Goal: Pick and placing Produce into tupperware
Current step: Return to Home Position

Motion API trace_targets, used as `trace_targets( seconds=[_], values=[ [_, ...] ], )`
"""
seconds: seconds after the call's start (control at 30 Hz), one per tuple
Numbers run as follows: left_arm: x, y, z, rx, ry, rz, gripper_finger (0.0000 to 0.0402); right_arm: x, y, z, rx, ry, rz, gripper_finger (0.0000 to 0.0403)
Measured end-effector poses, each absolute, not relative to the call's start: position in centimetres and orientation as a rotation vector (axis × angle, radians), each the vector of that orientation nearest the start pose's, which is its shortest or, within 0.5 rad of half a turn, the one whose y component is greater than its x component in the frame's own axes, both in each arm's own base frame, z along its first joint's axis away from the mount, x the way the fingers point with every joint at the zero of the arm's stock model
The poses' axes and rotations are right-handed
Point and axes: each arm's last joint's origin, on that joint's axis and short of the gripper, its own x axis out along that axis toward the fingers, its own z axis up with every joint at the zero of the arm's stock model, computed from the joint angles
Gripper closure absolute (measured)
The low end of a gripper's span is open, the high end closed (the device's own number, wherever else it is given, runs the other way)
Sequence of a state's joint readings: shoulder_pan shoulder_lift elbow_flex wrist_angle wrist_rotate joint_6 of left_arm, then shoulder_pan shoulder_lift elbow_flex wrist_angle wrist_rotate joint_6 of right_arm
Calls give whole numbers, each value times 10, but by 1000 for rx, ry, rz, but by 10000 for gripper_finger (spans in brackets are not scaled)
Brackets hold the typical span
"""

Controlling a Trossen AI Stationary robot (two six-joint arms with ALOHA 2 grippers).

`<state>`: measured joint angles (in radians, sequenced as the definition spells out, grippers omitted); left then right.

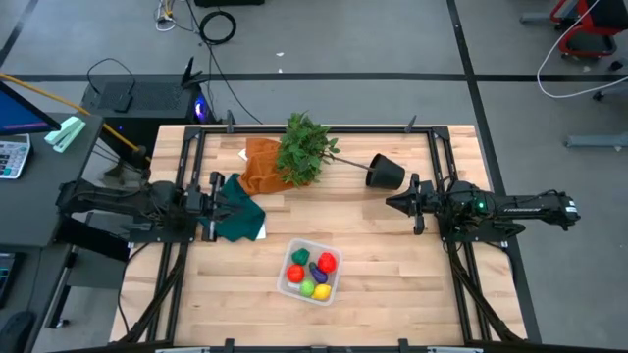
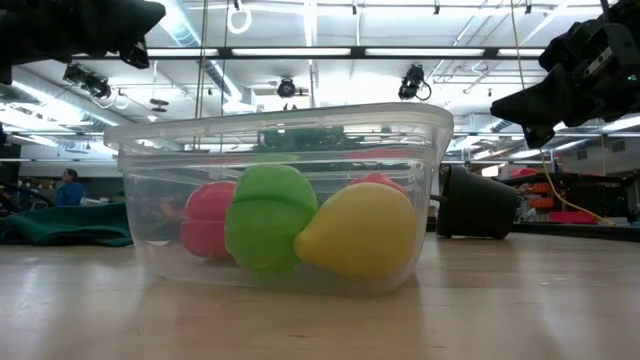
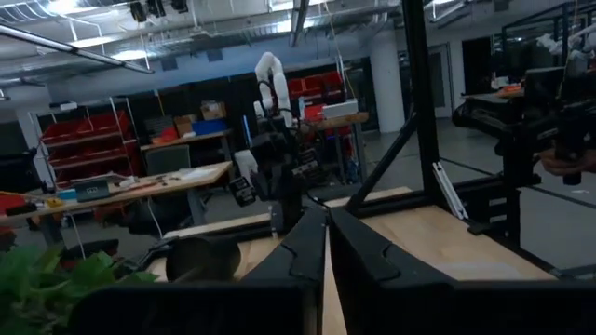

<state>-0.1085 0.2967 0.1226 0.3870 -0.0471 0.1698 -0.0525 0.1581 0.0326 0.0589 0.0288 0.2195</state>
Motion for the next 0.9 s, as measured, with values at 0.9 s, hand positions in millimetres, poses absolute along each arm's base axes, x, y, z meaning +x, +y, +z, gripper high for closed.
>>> trace_targets(
  seconds=[0.9],
  values=[
    [92, -8, 196, 196, -313, -13, 396, 106, -6, 168, 219, 58, -89, 403]
  ],
)
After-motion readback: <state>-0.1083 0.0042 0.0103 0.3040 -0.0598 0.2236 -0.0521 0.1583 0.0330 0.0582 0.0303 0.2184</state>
